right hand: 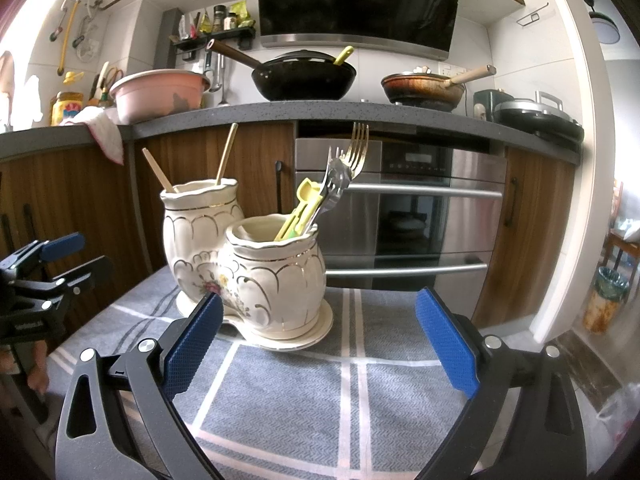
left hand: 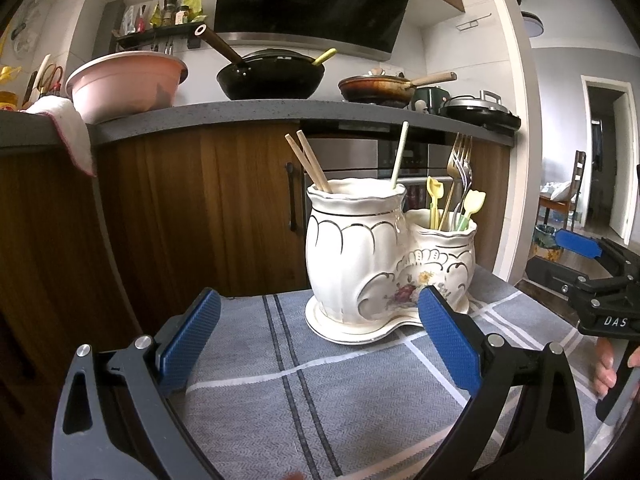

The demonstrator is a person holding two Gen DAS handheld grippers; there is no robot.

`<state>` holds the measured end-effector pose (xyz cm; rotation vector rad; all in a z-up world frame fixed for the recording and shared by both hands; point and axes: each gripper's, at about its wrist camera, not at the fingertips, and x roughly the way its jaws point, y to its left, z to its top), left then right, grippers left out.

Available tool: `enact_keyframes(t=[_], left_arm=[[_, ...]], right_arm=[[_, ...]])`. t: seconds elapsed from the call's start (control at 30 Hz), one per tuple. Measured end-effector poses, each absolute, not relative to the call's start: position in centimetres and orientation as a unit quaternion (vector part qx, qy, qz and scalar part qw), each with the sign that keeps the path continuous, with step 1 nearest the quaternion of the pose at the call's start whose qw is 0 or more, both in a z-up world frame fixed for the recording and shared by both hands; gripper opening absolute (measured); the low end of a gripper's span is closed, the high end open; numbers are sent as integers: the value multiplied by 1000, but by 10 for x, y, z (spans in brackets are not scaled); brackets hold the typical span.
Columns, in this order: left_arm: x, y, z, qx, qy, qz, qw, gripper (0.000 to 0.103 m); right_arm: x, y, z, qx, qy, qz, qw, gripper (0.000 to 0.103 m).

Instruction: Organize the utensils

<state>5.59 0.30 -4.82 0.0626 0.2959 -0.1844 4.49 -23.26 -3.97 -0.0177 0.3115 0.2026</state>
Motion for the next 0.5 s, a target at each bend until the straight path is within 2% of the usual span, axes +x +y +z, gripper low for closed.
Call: enact_keyframes(t=[0.5], left_arm=[[58, 3, -48, 30, 152, -94, 984, 98]], right_arm=[[45, -233, -40, -9, 155, 101, 983, 97]])
